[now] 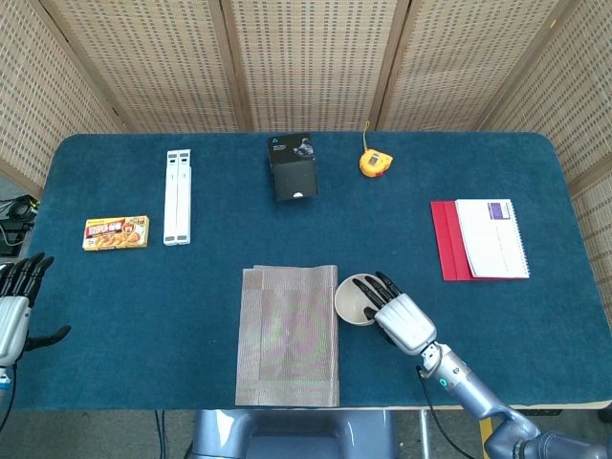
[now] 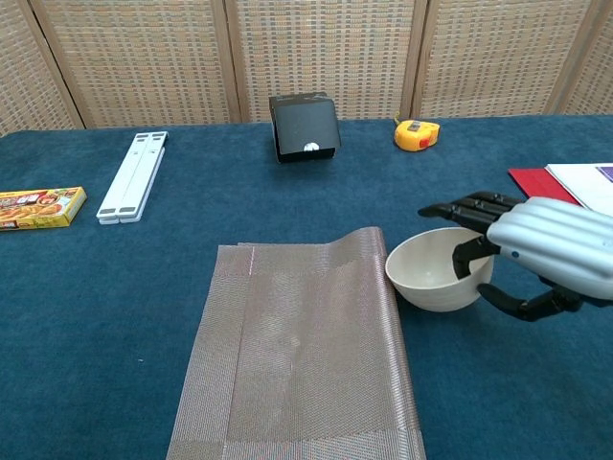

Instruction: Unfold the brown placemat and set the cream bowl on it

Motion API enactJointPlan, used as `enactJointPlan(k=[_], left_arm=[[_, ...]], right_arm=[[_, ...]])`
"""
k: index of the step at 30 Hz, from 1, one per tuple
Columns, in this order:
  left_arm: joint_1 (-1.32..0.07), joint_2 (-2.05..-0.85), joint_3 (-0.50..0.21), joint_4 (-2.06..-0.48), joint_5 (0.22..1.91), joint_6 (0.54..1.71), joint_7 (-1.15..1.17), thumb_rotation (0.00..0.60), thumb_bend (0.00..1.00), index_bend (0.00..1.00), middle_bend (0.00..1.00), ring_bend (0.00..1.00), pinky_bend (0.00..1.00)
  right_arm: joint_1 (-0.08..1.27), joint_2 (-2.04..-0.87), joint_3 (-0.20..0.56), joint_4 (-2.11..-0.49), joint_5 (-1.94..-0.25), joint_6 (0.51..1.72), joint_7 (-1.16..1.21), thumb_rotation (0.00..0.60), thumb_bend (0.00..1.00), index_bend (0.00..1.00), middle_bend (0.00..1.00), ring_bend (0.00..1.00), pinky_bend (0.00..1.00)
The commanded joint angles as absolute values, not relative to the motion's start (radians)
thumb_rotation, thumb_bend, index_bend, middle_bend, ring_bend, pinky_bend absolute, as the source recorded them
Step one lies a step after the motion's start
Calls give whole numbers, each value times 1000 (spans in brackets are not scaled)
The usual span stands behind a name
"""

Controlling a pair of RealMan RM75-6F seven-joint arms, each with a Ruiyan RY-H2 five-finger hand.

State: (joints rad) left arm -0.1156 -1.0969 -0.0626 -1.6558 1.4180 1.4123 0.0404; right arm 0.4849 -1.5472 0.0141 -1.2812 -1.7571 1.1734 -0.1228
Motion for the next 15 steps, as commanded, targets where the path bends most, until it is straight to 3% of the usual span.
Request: enactJointPlan(k=[1, 10, 15], left_arm=[[-116, -1096, -63, -1656, 1417, 1412, 40, 600, 0, 0, 0, 0, 0], [-121, -1096, -66, -1654, 1402, 1400, 35, 600, 0, 0, 0, 0, 0], [-126, -1096, -73, -1653, 1383, 1390, 38, 600, 0, 0, 0, 0, 0]], right_arm=[[497, -1568, 42, -1231, -1772, 1250, -60, 600, 683, 696, 0, 0, 0], [554, -1568, 151, -1117, -1702, 1297, 60, 600, 680, 698, 0, 0, 0], [638, -1601, 238, -953, -1607, 1220, 112, 600, 680, 701, 0, 0, 0]])
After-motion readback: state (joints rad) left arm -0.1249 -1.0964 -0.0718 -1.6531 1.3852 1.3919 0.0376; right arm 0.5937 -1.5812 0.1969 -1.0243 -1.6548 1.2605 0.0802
